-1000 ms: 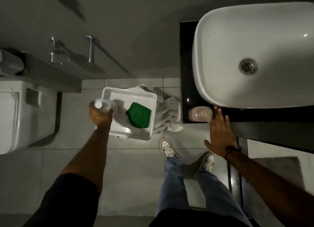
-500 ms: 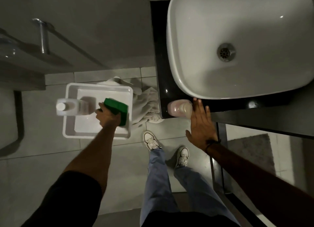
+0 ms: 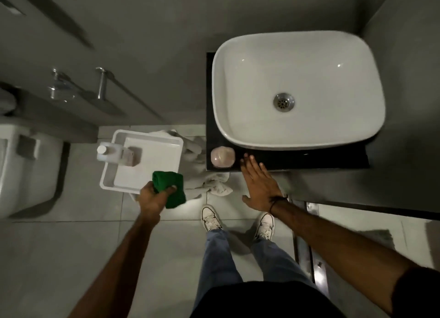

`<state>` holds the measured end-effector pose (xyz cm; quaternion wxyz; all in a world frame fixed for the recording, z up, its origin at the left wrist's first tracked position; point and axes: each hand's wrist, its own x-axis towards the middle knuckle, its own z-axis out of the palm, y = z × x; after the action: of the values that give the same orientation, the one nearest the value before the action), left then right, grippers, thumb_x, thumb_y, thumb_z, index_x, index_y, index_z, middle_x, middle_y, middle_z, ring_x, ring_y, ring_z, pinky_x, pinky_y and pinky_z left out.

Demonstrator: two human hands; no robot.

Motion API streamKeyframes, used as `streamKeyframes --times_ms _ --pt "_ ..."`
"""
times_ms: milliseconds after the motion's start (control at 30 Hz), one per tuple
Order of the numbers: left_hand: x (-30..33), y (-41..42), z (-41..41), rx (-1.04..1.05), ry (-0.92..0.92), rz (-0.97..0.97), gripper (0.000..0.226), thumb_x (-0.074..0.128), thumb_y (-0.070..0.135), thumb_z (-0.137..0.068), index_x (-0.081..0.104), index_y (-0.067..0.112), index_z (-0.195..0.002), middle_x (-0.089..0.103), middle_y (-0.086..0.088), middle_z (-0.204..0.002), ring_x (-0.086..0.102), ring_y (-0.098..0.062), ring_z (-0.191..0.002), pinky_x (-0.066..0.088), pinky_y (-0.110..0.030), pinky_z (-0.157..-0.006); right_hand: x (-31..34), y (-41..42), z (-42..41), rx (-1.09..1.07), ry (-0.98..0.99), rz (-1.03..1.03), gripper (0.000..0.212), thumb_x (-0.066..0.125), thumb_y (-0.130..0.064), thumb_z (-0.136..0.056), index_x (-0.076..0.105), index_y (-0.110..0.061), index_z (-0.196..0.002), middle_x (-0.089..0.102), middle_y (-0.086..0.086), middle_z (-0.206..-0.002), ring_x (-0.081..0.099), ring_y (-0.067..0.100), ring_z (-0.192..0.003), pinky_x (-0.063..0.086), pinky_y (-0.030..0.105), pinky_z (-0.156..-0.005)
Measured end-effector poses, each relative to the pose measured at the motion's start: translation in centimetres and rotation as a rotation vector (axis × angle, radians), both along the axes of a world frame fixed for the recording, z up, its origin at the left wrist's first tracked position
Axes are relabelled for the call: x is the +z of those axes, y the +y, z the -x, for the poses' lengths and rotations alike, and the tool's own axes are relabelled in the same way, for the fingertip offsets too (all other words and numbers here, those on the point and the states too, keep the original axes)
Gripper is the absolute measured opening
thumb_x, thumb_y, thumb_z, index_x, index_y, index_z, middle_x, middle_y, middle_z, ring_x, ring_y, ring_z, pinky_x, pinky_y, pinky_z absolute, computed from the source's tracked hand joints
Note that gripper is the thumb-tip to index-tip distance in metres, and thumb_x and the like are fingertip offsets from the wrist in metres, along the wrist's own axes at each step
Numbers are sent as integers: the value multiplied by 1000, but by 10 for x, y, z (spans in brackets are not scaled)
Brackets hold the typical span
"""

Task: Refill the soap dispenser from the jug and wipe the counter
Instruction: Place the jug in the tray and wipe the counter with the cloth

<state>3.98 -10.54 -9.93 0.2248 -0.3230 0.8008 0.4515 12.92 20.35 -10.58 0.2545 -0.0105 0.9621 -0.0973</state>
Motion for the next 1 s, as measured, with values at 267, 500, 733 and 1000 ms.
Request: streamKeyframes --times_ms 267,500,733,1000 --pt "56 139 -102 -56 -38 -602 41 83 11 -84 70 3 -122 78 -18 -115 76 -38 -105 62 -50 -91 58 31 -42 -778 -515 1311 70 90 -38 -74 62 -20 -135 66 2 -137 61 20 -128 48 40 -111" --pt "48 202 -95 -163 46 -360 35 81 21 -88 68 -1 -113 74 -20 -102 71 -30 -85 62 -39 -71 67 113 -89 -1389 -236 1381 44 81 -6 -79 68 2 -120 72 24 -117 74 35 -100 60 50 -89" --pt "38 167 -32 -203 389 31 100 93 -2 -67 36 6 -149 48 -21 -145 55 -35 -128 48 -49 -111 85 234 -99 -1049 580 100 32 78 -17 -79 72 -7 -108 66 12 -111 63 29 -93 52 33 -76" --pt "37 166 -20 -457 493 -5 40 84 48 -60 63 52 -94 75 26 -88 71 9 -80 54 -11 -64 26 229 -75 -723 188 -162 72 63 -15 -86 37 -12 -154 34 4 -162 37 33 -139 42 40 -107"
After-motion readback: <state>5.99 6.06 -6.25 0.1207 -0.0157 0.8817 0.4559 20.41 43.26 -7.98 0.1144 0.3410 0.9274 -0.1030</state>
